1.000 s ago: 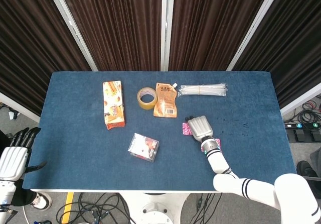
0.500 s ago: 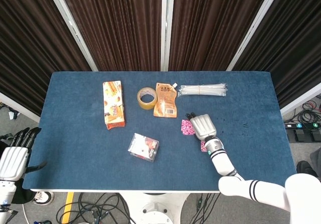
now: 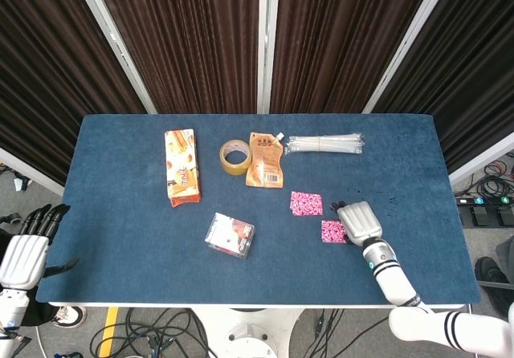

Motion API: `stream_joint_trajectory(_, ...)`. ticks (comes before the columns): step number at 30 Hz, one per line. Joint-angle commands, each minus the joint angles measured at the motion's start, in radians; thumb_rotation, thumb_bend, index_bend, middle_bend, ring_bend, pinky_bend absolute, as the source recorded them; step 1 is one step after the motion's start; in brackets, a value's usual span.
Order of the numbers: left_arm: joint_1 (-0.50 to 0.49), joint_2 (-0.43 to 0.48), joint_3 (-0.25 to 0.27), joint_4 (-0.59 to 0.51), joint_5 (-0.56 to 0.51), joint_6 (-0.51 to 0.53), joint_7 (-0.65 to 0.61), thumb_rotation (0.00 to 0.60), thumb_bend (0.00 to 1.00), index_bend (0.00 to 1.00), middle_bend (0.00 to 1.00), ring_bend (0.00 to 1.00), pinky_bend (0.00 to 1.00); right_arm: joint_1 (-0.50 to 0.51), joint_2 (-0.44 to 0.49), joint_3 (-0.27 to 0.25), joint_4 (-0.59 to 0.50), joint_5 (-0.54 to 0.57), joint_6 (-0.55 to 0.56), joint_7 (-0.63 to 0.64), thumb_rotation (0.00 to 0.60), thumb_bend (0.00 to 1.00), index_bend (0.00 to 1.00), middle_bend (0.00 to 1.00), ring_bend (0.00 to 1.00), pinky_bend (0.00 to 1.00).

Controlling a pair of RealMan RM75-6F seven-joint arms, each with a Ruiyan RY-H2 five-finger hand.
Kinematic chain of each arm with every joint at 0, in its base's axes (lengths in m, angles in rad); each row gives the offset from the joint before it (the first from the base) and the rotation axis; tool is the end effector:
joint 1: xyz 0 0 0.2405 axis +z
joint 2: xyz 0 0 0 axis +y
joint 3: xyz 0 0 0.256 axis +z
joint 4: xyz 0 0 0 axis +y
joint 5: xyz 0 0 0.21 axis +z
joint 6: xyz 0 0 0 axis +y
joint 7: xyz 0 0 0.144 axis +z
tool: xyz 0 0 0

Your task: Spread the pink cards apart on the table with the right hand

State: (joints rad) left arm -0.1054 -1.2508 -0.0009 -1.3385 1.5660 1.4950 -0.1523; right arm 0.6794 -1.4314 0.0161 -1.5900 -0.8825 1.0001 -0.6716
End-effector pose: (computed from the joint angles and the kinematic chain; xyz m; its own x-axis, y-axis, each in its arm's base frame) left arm -0.3423 0.1808 0.1335 0.3932 0.0320 0.9189 0.9174 -0.0807 -0.3897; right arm -0.2216 -0.3053 0.0011 0.6732 -0.3704 0.6400 -0.7379 -0.2800 0.6141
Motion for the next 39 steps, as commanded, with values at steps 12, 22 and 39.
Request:
stream_joint_trajectory(12, -0.002, 0.002, -0.002, -0.002, -0.006, -0.006, -0.001, 0.600, 0.00, 0.07, 0.07, 0.00, 0.10, 0.002, -0.005, -0.020, 0.014, 0.031, -0.027, -0.017, 0.600, 0.12, 0.27, 0.29, 0.76, 0.85)
stream_joint_trajectory(22, -0.001, 0.003, -0.002, -0.001, -0.005, -0.004, -0.006, 0.600, 0.00, 0.07, 0.07, 0.00, 0.10, 0.007, -0.028, -0.026, 0.026, 0.049, -0.039, -0.025, 0.600, 0.12, 0.27, 0.29, 0.76, 0.85)
stream_joint_trajectory(39, -0.002, 0.002, 0.000, -0.003, -0.002, -0.005, -0.002, 0.600, 0.00, 0.07, 0.07, 0.00, 0.10, 0.013, -0.050, -0.019, 0.036, 0.040, -0.036, -0.017, 0.600, 0.12, 0.27, 0.31, 0.76, 0.85)
